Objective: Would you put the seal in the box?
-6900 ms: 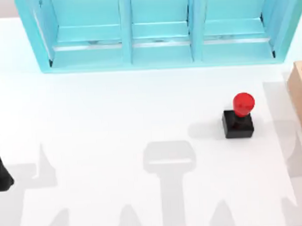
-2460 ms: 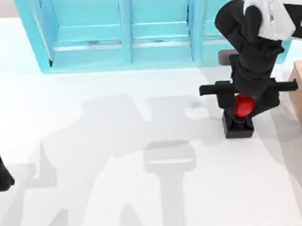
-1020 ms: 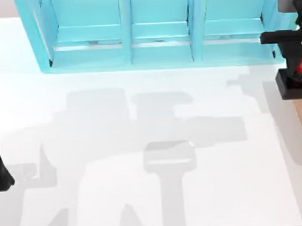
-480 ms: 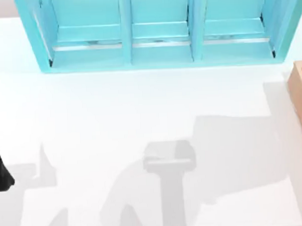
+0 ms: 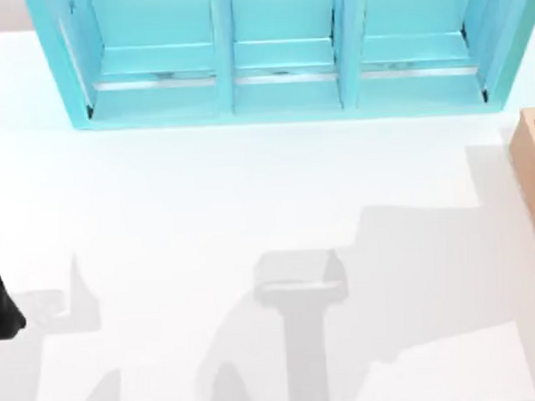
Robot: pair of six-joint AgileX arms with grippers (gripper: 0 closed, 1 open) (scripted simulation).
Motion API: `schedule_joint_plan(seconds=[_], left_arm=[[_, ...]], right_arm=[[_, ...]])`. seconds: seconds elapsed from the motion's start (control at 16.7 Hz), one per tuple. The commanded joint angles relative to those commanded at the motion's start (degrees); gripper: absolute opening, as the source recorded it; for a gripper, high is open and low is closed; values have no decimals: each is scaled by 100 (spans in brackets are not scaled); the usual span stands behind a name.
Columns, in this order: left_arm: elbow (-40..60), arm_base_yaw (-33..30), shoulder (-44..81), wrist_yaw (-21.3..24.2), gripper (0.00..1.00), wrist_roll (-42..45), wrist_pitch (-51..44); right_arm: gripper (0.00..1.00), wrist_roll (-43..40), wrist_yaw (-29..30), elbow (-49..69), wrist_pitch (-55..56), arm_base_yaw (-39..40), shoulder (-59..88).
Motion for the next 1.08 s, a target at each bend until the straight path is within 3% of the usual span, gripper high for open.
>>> schedule_joint_plan(seconds=[0.36, 0.66, 1.08], left_arm=[[0, 0, 0, 0, 100, 0, 0], [0, 0, 0, 0, 100, 0, 0], [0, 0, 0, 0, 100, 0, 0]], right_arm=[[0, 9, 1, -1166, 1128, -5, -34], [0, 10, 2, -1282, 1244, -4, -40], [53, 10, 2, -1282, 1244, -4, -40]])
